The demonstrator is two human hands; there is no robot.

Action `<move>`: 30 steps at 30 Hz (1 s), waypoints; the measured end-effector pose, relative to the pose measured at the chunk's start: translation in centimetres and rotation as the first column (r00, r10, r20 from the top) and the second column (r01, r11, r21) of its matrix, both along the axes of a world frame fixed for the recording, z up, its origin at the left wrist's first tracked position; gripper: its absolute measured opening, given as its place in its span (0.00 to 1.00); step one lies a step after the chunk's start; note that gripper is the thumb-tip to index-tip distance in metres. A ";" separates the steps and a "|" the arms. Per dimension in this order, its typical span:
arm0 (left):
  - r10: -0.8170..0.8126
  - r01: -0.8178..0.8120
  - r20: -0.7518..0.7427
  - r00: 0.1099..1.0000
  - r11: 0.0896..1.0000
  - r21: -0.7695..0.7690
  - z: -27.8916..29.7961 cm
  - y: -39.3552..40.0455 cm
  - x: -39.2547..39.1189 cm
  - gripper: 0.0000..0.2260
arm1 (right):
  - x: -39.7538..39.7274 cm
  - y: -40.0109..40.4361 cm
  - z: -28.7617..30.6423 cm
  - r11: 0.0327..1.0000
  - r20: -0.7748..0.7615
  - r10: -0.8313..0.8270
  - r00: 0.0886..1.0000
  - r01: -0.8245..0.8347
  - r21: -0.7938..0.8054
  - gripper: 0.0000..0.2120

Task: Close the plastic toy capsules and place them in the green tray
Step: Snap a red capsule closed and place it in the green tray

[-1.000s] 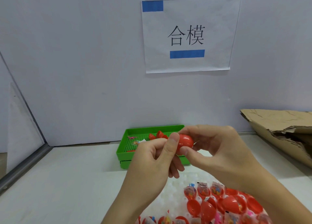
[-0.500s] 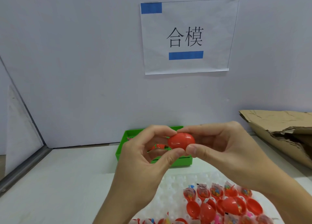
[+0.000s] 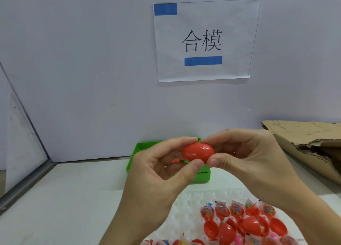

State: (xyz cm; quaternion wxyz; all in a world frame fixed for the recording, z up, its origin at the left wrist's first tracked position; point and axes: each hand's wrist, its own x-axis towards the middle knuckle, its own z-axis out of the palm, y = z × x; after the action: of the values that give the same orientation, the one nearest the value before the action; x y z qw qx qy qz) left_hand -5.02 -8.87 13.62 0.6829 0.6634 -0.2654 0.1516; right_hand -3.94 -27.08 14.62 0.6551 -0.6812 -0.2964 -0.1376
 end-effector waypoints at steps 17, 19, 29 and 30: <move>0.075 -0.078 0.062 0.995 0.996 0.050 0.3 -0.1 -0.1 0.16 | 0.1 0.8 -0.6 0.997 -0.002 -0.080 0.997 0.080 0.019 0.09; 0.082 -0.086 0.070 0.994 0.994 0.064 0.3 -0.1 -0.1 0.15 | 0.1 0.8 -0.6 0.997 -0.008 -0.075 0.997 0.075 0.017 0.11; 0.185 -0.208 0.169 0.968 0.970 0.125 0.3 -0.8 -0.3 0.14 | 0.3 0.7 -0.7 0.996 0.003 -0.086 0.996 0.086 -0.033 0.08; 0.201 -0.228 0.186 0.962 0.963 0.141 0.1 -0.8 -0.2 0.15 | 0.3 0.7 -0.7 0.996 0.002 -0.084 0.996 0.084 -0.035 0.07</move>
State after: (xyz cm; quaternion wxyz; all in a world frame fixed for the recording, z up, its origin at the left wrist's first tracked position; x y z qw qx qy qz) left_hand -5.21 -9.63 13.69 0.5816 0.7259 -0.2603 0.2590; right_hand -3.65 -26.40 13.91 0.6364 -0.7045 -0.2702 -0.1600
